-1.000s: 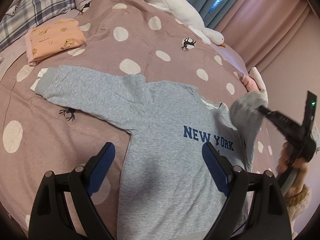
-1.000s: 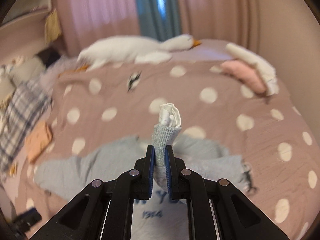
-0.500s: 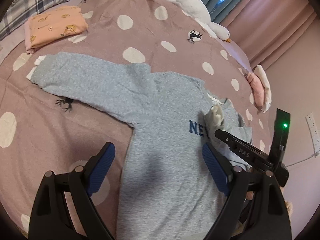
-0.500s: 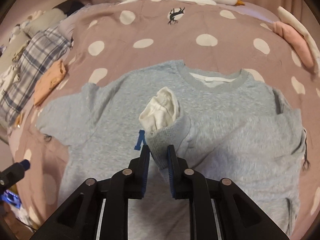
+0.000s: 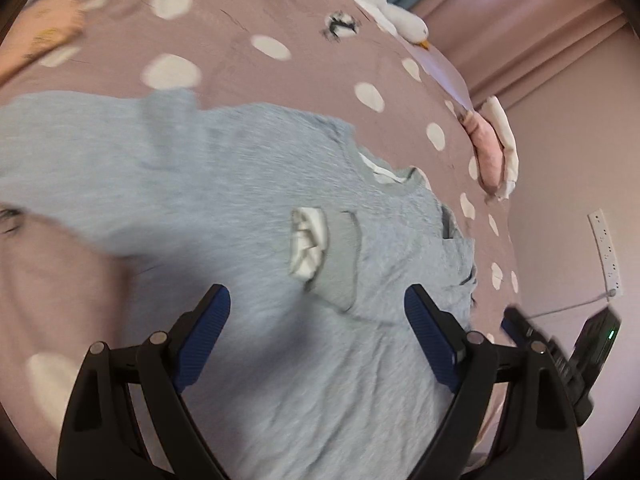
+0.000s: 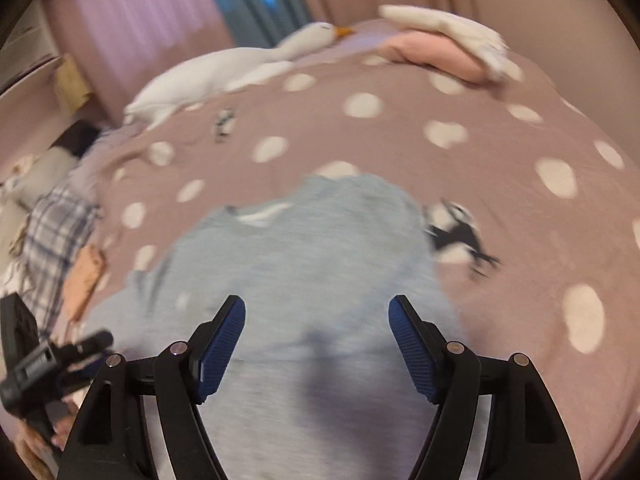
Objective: Fold small clothes
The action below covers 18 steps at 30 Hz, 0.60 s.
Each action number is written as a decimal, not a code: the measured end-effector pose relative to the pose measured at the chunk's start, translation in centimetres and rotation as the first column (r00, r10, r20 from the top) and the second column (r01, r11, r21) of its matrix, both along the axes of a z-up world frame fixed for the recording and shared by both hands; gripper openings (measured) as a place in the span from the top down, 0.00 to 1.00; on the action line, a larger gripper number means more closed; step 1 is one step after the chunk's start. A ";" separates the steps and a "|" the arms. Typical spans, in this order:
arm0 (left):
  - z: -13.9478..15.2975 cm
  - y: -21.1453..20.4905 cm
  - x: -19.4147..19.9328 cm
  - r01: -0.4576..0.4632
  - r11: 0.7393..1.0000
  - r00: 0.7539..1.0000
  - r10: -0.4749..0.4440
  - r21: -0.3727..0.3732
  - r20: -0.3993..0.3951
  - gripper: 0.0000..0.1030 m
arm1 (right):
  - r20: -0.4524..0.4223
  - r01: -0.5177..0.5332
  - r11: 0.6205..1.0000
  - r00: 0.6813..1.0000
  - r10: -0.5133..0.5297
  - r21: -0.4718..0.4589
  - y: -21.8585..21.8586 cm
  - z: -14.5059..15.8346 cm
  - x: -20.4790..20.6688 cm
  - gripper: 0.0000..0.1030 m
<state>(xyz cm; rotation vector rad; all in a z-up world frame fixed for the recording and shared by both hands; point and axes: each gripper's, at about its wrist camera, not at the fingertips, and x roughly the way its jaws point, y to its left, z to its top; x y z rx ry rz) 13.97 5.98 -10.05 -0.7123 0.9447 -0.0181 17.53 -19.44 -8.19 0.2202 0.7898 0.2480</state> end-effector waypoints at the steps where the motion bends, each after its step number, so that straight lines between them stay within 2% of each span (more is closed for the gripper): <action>1: -0.6 -0.4 1.4 0.013 1.000 1.000 -0.013 -0.013 -0.010 0.14 | -0.012 0.014 1.000 1.000 -0.014 0.000 -0.6 -0.4 0.0 0.28; 5: -2.8 -1.5 4.8 0.017 1.000 0.997 -0.019 -0.023 -0.081 0.17 | -0.051 0.059 0.998 0.997 -0.059 0.011 -2.2 -1.8 0.3 0.28; 8: -4.3 -2.3 6.3 0.052 0.994 0.993 -0.062 -0.096 -0.097 0.20 | -0.070 0.074 0.997 0.995 -0.072 0.025 -3.1 -2.4 0.4 0.28; 9: -4.6 -2.4 6.6 0.048 0.995 0.993 -0.057 -0.089 -0.102 0.22 | -0.073 0.086 0.996 0.994 -0.084 0.028 -3.3 -2.6 0.5 0.28; 10: -4.8 -2.7 6.8 0.044 0.997 0.993 -0.051 -0.064 -0.103 0.25 | -0.076 0.092 0.995 0.993 -0.089 0.032 -3.7 -2.8 0.4 0.28; 12: -4.9 -3.5 7.0 0.055 0.998 0.992 -0.052 0.025 -0.114 0.40 | -0.087 0.099 0.994 0.992 -0.095 0.050 -4.2 -3.3 0.6 0.28; 15: -4.6 -4.8 7.0 0.095 0.981 0.990 -0.075 0.167 -0.118 0.60 | -0.096 0.102 0.993 0.991 -0.096 0.057 -4.4 -3.8 0.9 0.28; 17: -4.6 -5.3 7.1 0.108 0.965 0.989 -0.080 0.238 -0.124 0.69 | -0.102 0.108 0.993 0.990 -0.102 0.056 -4.4 -4.1 1.1 0.28; 18: -4.5 -5.4 7.0 0.110 0.962 0.989 -0.081 0.250 -0.124 0.75 | -0.110 0.112 0.992 0.988 -0.105 0.059 -4.4 -4.2 1.2 0.28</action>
